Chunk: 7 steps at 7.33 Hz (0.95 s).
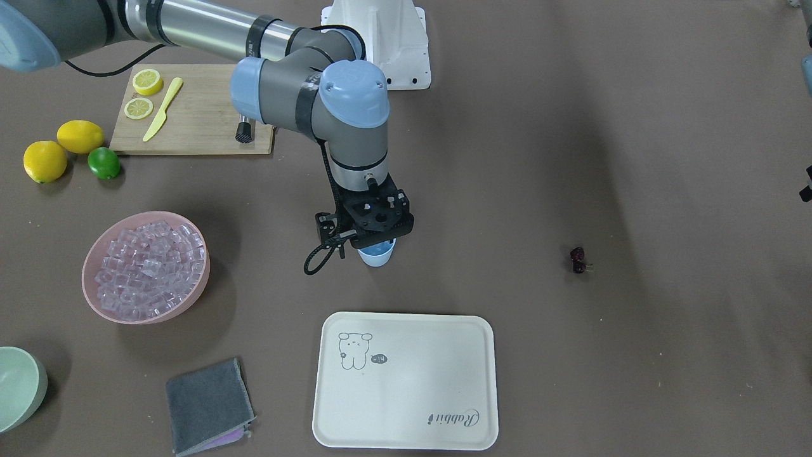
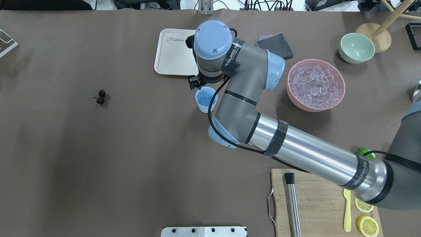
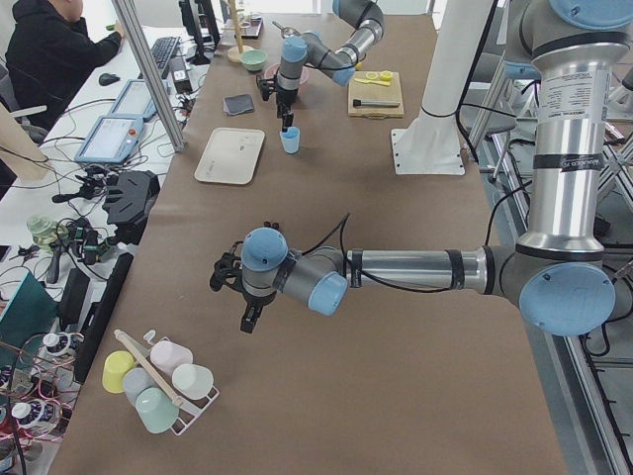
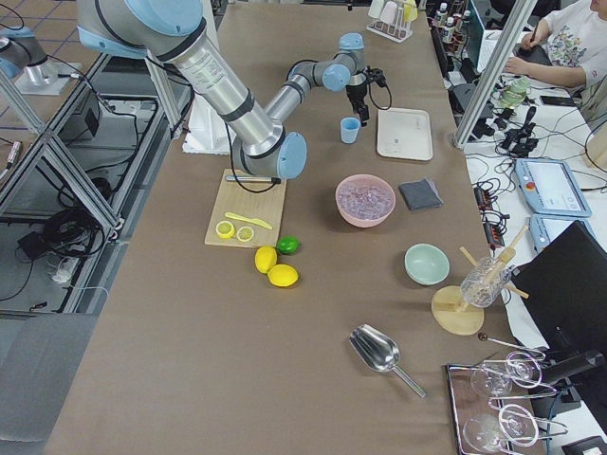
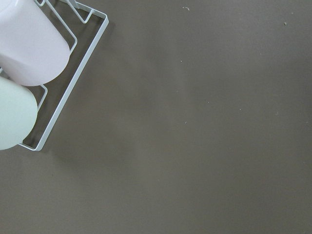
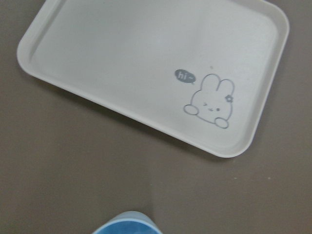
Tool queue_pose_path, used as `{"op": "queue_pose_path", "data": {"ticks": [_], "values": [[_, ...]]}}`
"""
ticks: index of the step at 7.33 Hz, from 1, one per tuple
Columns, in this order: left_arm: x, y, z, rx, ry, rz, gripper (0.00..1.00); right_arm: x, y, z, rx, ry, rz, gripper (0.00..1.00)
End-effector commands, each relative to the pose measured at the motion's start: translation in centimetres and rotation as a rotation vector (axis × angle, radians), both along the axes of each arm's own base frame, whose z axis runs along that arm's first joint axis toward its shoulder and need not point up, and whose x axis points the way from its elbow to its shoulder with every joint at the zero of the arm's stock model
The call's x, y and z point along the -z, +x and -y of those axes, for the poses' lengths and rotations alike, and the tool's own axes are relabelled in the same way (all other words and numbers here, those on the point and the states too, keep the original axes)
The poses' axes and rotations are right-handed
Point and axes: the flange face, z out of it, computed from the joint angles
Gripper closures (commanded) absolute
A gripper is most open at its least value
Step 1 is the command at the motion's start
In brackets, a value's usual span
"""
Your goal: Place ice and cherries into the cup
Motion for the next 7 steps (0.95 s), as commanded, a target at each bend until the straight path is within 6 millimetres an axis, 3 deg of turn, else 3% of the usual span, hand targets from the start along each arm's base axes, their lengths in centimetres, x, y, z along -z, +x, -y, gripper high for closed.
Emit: {"op": "queue_pose_path", "data": {"ticks": [1, 2, 3, 4, 5, 6, 7], "values": [[2.5, 0.2, 2.3, 0.001, 0.018, -0.002, 0.02, -1.8, 15.8, 3.4, 0.073, -0.014, 0.004, 0.01], [2.8, 0.3, 2.6, 0.002, 0.023, -0.003, 0.02, -5.1, 25.3, 5.3, 0.139, 0.026, -0.007, 0.01], [3.2, 0.3, 2.8, 0.035, -0.008, -0.018, 0.02, -11.2, 32.7, 6.3, 0.228, 0.077, -0.024, 0.01], [3.7, 0.4, 2.8, 0.047, -0.016, -0.029, 0.02, -17.7, 41.6, 6.6, 0.279, 0.113, -0.030, 0.01], [3.3, 0.4, 2.3, 0.044, -0.016, -0.031, 0.02, -24.5, 49.1, 4.9, 0.324, 0.132, -0.004, 0.01], [3.6, 0.4, 2.1, 0.043, -0.010, -0.030, 0.02, -30.3, 54.5, 2.4, 0.341, 0.136, 0.007, 0.01], [3.2, 0.2, 0.9, 0.044, -0.016, -0.027, 0.02, -33.6, 58.3, 0.2, 0.331, 0.135, 0.009, 0.01]]}}
